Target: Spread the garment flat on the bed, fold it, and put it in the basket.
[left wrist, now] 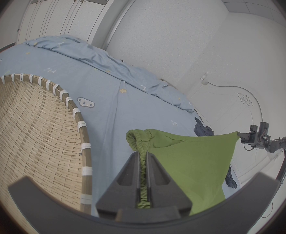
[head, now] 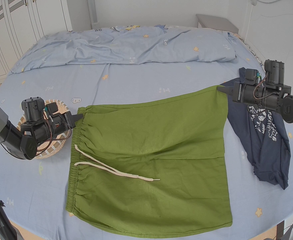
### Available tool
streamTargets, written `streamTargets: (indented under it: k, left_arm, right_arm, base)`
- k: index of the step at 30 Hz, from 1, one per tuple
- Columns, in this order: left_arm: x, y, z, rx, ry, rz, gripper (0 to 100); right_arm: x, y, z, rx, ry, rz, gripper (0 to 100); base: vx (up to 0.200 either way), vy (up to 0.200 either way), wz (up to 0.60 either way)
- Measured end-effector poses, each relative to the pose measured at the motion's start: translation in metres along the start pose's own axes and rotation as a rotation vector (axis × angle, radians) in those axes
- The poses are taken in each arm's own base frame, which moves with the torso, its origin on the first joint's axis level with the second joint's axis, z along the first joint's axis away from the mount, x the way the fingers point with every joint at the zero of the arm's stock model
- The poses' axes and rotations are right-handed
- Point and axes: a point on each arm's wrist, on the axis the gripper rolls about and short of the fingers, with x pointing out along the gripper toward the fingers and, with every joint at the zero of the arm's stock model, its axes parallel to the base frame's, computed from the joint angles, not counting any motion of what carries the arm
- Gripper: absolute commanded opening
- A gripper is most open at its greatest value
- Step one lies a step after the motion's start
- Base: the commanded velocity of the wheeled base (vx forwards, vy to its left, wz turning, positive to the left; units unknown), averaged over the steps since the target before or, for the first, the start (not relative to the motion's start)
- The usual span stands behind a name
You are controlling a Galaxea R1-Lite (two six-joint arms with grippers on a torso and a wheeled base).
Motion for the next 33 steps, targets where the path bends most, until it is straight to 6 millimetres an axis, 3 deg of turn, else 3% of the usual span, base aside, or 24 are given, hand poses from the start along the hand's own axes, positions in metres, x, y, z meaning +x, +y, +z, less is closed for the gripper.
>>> streamTargets:
  k: [12, 33]
  left_arm:
    - [0.011, 0.012, 0.005, 0.006, -0.027, 0.009, 0]
    - [0.025, 0.019, 0.008, 0.017, -0.052, 0.021, 0]
  right_arm:
    - [0.040, -0.040, -0.008, 0.018, 0.029, -0.036, 0]
    - [0.086, -0.077, -0.014, 0.028, 0.032, -0.060, 0]
  base:
    - [0.000, 0.000, 0.00]
    - [0.000, 0.000, 0.00]
